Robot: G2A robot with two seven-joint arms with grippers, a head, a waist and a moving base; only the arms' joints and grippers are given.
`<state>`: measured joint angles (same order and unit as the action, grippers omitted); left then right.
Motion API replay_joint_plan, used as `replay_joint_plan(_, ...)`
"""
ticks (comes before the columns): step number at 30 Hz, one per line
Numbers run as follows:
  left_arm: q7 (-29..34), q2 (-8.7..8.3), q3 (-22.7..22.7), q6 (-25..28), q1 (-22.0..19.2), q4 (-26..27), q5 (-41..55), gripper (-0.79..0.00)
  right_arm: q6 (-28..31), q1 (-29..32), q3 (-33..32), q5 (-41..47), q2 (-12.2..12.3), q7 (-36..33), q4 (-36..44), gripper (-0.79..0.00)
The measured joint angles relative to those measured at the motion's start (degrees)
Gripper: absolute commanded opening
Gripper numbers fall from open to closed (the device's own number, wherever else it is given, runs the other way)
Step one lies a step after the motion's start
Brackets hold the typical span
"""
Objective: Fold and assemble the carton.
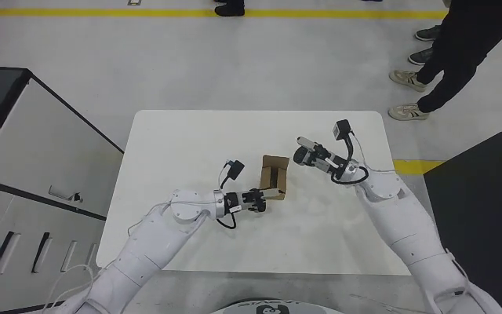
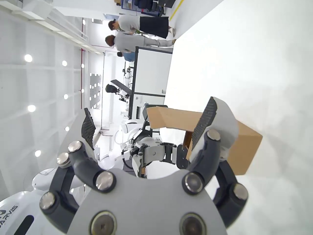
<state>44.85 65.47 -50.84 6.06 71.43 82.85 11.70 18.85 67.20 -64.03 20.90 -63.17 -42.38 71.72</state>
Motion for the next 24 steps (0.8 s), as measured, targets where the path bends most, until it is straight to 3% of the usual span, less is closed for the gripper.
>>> replay_joint_plan(10,-3.3,0.75,0.56,1.0,-0.85,-2.61,0.3,0.0,1.61,-7.87,6.95,2.86,-3.04,-3.77,-11.66,0.0)
replay_joint_plan(24,-8.78,0.88,-2.46,3.47,-0.63,-3.5,0.84,0.0,1.05,-7.23,6.11,6.96,-3.39,-9.9,-14.26,0.0)
